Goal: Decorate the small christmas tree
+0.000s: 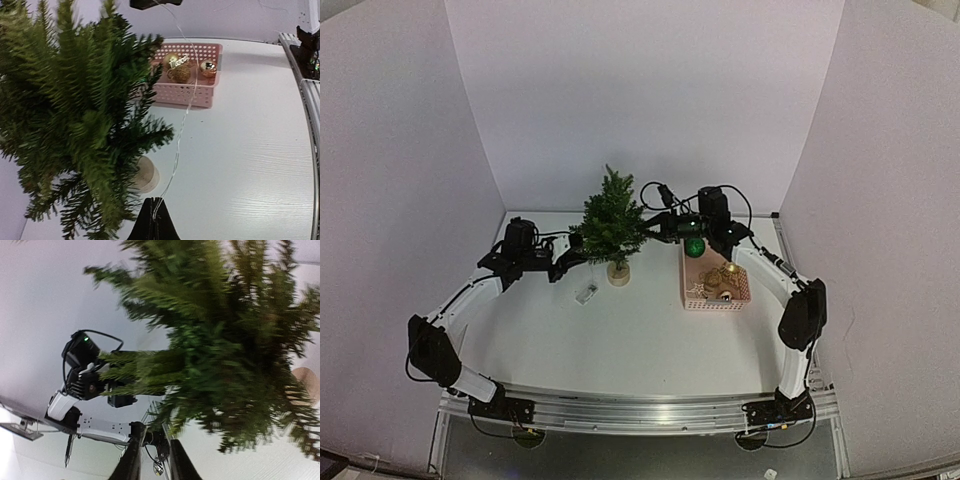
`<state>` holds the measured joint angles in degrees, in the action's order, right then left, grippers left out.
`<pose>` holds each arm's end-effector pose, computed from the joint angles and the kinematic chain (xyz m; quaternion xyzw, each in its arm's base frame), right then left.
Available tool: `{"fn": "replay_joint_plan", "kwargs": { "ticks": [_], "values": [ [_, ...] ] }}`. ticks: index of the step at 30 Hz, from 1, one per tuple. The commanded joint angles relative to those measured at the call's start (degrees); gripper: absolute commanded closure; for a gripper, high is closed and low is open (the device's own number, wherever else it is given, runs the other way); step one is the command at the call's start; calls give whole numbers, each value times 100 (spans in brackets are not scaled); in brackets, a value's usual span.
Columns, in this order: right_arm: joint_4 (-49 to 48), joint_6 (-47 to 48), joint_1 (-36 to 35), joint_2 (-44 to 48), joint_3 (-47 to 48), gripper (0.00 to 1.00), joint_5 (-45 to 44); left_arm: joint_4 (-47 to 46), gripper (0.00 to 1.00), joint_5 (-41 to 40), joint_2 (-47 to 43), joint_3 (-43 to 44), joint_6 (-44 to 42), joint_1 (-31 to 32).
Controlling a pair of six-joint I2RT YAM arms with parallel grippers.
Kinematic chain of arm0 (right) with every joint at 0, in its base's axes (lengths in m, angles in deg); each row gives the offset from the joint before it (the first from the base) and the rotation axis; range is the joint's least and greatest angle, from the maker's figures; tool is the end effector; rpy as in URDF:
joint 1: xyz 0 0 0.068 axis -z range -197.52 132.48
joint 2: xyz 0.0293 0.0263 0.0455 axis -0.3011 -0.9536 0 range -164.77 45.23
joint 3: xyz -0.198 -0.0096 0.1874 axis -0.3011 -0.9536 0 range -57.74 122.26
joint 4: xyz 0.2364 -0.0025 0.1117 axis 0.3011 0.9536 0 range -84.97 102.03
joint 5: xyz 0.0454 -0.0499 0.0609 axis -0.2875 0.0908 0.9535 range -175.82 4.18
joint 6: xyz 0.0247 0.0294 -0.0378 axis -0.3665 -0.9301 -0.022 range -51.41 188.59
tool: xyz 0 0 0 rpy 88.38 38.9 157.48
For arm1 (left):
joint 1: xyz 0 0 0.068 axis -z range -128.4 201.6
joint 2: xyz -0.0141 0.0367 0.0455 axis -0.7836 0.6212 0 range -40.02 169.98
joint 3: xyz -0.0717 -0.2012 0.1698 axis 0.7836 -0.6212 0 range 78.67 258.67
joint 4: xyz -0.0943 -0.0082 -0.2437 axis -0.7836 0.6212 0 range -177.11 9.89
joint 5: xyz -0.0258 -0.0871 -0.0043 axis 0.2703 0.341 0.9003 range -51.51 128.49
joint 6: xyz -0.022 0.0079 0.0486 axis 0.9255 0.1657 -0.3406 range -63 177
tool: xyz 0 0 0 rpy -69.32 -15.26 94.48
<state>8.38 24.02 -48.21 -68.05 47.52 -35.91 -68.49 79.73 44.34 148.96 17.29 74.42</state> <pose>0.3906 0.2634 0.3622 -0.1806 0.7286 0.6093 0.2557 0.2961 -0.1501 0.3205 0.5707 0.6143 -0.2398 0.4893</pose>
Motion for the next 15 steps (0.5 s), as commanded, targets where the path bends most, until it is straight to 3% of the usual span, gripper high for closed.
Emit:
{"fn": "replay_joint_plan", "kwargs": {
  "ticks": [1, 5, 15],
  "values": [
    [-71, -175, 299, 353, -329, 71, -856, 562, 100, -655, -237, 472, -607, -192],
    [-79, -209, 300, 269, -194, 56, -829, 912, 100, -918, -184, 646, -982, -323],
    [-75, -160, 300, 221, -65, 47, -787, 1002, 100, -1382, 287, 790, -1907, -838]
  ]
}}
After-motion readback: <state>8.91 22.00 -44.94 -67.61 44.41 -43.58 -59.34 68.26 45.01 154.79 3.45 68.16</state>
